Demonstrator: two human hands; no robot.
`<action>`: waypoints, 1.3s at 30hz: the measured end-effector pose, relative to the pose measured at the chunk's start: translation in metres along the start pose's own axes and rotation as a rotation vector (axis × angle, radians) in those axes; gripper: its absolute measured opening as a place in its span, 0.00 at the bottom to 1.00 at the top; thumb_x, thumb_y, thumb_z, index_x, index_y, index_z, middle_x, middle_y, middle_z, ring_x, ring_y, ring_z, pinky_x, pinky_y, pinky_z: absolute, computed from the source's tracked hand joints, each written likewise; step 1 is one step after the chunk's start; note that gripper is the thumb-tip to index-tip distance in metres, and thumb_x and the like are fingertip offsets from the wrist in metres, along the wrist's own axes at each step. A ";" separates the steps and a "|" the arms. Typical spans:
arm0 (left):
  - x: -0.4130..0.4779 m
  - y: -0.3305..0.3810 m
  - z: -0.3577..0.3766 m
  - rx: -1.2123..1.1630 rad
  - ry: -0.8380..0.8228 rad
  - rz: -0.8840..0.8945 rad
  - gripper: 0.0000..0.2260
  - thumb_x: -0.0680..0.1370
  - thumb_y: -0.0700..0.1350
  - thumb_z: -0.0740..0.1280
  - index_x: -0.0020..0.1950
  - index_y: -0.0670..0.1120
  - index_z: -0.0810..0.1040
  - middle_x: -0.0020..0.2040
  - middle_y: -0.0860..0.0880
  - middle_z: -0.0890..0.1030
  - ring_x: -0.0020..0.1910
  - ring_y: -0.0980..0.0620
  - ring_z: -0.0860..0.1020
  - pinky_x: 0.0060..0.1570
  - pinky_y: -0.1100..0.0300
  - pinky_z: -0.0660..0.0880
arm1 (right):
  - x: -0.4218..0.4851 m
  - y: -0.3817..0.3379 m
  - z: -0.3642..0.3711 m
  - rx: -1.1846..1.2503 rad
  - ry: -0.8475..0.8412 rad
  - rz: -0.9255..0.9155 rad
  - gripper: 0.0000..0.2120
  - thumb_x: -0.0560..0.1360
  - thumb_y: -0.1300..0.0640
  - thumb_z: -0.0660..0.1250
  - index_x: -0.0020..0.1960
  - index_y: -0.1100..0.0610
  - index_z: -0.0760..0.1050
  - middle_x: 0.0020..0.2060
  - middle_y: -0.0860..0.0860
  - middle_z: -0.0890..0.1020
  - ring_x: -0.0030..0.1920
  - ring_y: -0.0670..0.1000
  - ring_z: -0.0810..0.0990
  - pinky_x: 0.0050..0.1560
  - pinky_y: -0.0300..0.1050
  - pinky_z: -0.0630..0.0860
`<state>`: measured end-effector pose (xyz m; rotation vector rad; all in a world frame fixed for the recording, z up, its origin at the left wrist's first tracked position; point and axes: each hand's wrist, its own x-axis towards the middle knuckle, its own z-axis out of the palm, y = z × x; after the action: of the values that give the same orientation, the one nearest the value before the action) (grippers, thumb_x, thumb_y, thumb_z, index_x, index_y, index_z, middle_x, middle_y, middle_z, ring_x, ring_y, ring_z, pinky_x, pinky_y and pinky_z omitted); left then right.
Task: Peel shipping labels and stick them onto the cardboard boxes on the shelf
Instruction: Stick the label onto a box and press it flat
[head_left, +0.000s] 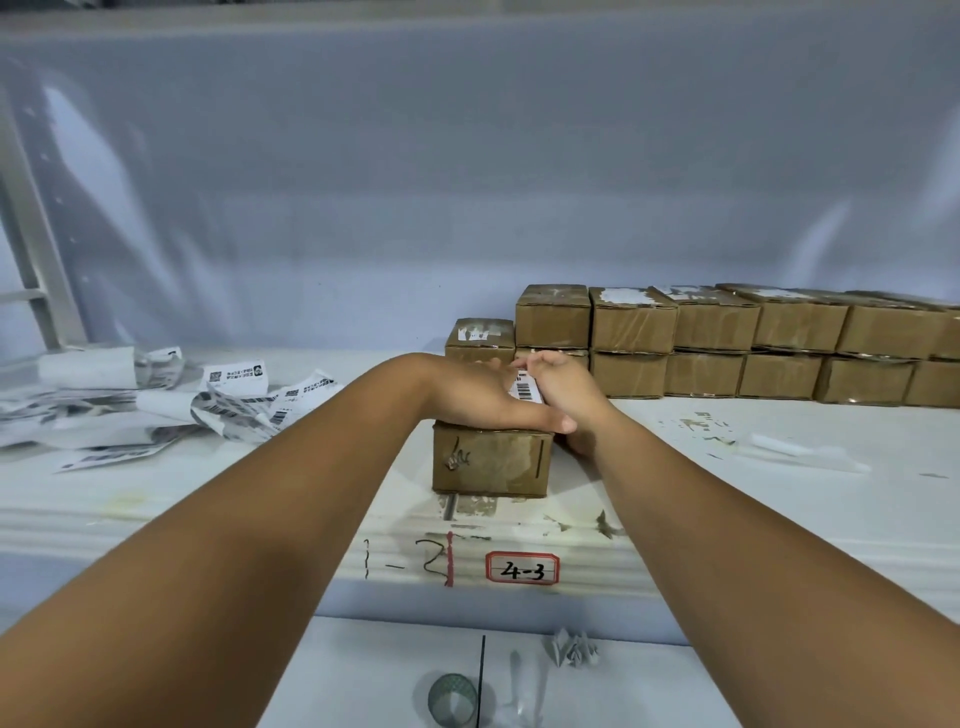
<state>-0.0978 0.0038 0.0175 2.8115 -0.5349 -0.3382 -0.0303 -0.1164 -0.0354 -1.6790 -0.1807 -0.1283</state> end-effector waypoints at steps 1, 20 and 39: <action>0.001 0.000 0.000 0.013 -0.001 -0.013 0.39 0.75 0.66 0.58 0.77 0.55 0.39 0.78 0.52 0.42 0.76 0.53 0.40 0.72 0.52 0.43 | 0.000 0.000 0.000 0.013 -0.002 -0.002 0.12 0.82 0.60 0.53 0.46 0.57 0.74 0.39 0.50 0.79 0.36 0.44 0.77 0.33 0.31 0.74; -0.002 -0.010 0.008 -0.008 0.063 -0.056 0.50 0.64 0.75 0.62 0.77 0.58 0.42 0.78 0.46 0.44 0.76 0.50 0.37 0.73 0.50 0.43 | -0.010 0.001 -0.001 -0.005 -0.013 -0.055 0.07 0.80 0.58 0.61 0.55 0.54 0.77 0.49 0.51 0.81 0.44 0.45 0.79 0.43 0.36 0.75; -0.018 -0.067 0.049 -1.013 0.657 0.132 0.12 0.71 0.47 0.71 0.54 0.50 0.80 0.57 0.58 0.74 0.54 0.55 0.76 0.44 0.70 0.74 | -0.022 -0.006 0.003 -0.328 -0.026 -0.139 0.14 0.80 0.45 0.59 0.56 0.52 0.77 0.48 0.46 0.82 0.46 0.46 0.79 0.44 0.42 0.73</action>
<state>-0.1060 0.0605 -0.0447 1.7336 -0.2649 0.2828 -0.0526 -0.1136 -0.0344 -1.9954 -0.3098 -0.2514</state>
